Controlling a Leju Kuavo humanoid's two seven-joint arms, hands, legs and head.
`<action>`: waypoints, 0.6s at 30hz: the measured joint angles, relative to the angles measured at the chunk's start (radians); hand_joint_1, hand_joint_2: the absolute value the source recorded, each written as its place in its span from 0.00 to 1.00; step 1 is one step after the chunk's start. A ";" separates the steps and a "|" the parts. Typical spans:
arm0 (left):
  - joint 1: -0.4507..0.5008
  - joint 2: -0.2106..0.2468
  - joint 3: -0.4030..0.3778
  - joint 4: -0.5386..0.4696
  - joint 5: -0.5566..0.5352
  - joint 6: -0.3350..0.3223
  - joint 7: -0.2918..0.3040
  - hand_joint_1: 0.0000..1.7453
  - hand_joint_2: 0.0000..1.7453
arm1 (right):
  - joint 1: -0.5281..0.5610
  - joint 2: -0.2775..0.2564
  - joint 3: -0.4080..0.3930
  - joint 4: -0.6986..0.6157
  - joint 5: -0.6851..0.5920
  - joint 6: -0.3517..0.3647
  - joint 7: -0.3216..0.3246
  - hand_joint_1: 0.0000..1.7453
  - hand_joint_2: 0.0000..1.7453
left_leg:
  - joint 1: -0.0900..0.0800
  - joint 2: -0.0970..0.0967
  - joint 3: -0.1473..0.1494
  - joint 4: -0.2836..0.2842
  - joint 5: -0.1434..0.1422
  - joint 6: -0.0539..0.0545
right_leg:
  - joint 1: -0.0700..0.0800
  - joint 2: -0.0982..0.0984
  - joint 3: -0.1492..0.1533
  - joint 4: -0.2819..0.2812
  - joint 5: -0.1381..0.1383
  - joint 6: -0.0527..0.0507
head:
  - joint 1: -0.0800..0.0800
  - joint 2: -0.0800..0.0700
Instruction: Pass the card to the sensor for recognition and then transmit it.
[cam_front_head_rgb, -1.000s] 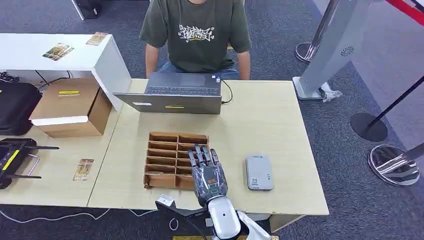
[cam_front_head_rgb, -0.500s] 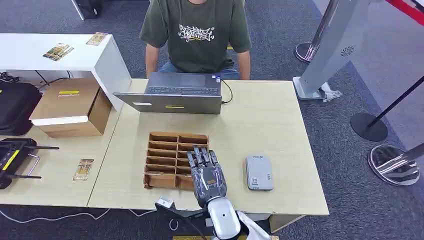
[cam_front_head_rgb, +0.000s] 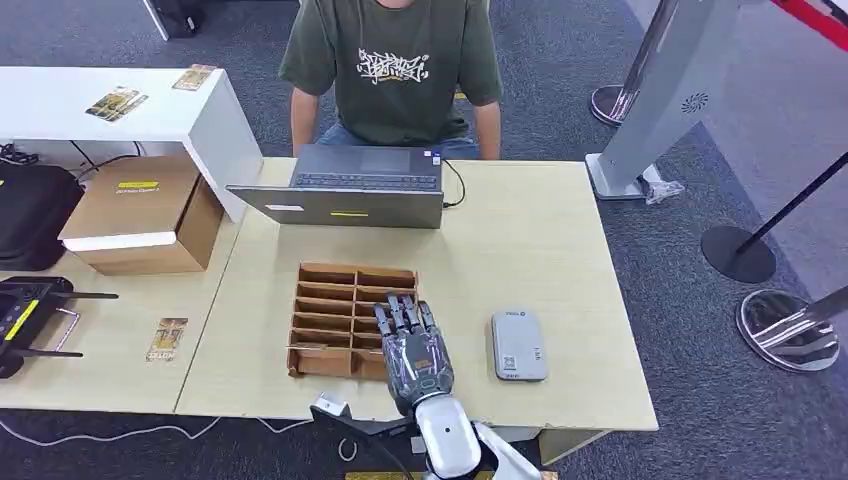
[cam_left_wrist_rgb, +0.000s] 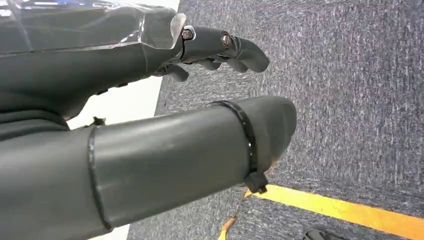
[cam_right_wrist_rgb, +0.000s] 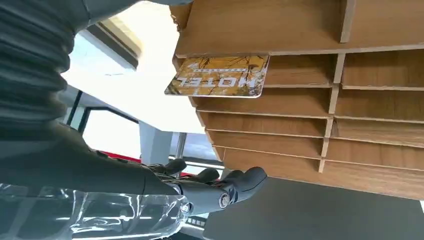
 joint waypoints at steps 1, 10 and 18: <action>0.001 0.000 -0.004 -0.002 0.004 0.000 0.005 0.00 0.00 | 0.000 0.000 0.000 0.000 0.000 0.002 0.000 0.00 1.00 | 0.000 0.000 0.000 0.000 0.000 0.000 | 0.000 0.000 0.000 0.000 0.000 0.000 | 0.000 0.000; 0.005 0.000 -0.024 -0.020 0.019 -0.002 0.015 0.00 0.00 | -0.003 0.000 0.000 0.021 0.000 -0.002 0.005 0.00 1.00 | 0.000 0.000 0.000 0.000 0.000 0.000 | 0.000 0.000 0.000 0.000 0.000 0.000 | 0.000 0.000; 0.009 0.000 -0.036 -0.029 0.019 -0.003 0.016 0.00 0.00 | -0.004 0.000 0.000 0.029 0.002 -0.005 0.012 0.00 1.00 | 0.000 0.000 0.000 0.000 0.000 0.000 | 0.000 0.000 0.000 0.000 0.000 0.000 | 0.000 0.000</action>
